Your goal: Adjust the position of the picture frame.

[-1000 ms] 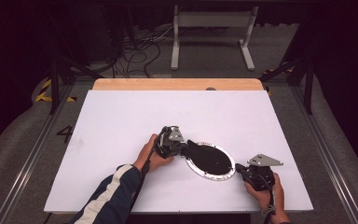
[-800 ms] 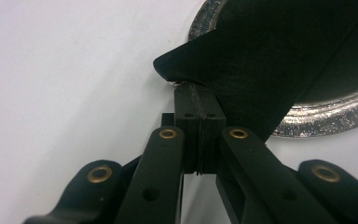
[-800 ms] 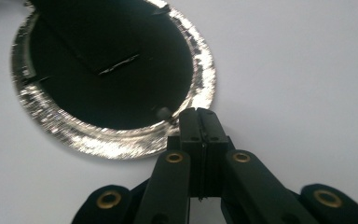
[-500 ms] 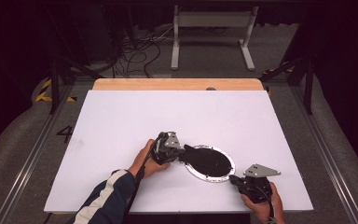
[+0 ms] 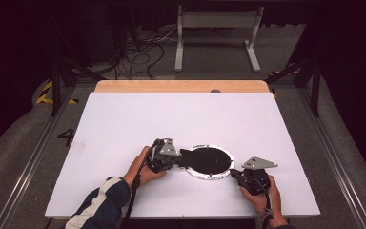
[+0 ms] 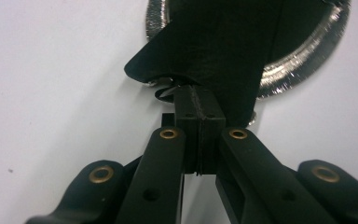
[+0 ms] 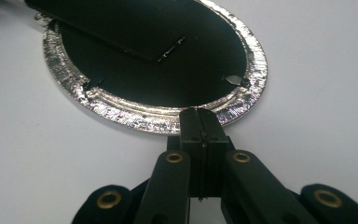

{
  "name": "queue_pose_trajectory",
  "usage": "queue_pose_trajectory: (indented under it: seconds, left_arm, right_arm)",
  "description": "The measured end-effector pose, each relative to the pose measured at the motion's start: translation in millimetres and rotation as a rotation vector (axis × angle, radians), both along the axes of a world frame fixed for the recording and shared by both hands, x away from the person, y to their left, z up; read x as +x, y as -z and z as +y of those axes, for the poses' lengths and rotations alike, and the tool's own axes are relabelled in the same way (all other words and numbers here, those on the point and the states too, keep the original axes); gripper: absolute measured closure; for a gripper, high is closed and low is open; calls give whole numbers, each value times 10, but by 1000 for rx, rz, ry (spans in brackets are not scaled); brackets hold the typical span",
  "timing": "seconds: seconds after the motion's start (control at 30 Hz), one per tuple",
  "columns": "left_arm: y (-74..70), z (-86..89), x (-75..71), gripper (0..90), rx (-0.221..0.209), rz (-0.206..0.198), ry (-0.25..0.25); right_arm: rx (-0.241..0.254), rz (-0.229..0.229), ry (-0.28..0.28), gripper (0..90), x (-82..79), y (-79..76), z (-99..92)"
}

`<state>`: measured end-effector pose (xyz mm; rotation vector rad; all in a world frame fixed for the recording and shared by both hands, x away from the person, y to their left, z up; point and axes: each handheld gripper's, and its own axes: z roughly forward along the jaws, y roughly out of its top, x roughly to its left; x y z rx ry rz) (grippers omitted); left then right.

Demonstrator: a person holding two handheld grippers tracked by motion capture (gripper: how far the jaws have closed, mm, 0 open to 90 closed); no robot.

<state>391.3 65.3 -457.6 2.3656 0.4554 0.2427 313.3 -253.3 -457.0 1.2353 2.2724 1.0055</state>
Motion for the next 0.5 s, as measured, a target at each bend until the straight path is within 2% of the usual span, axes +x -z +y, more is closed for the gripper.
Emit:
queue_pose_trajectory:
  seconds: [0.07,0.13,0.23,0.33,0.43,0.5]
  left_arm:
    - [-8,26,-34,900,10,4,5]
    - [-9,50,-69,900,21,-10,17]
    - [-4,78,-98,900,9,1,11]
    - [-5,101,-106,899,15,-7,33]
    - [-3,153,-93,900,-1,-2,44]
    - [-35,201,-85,900,-3,-26,38]
  right_arm:
    - [-1,3,4,900,53,-3,6]
    - [-5,1,7,900,121,-7,19]
    - [-8,-1,12,900,209,-7,46]
    - [-3,-4,15,900,288,-6,58]
    - [17,0,35,900,326,2,41]
    - [23,-6,33,900,298,8,24]
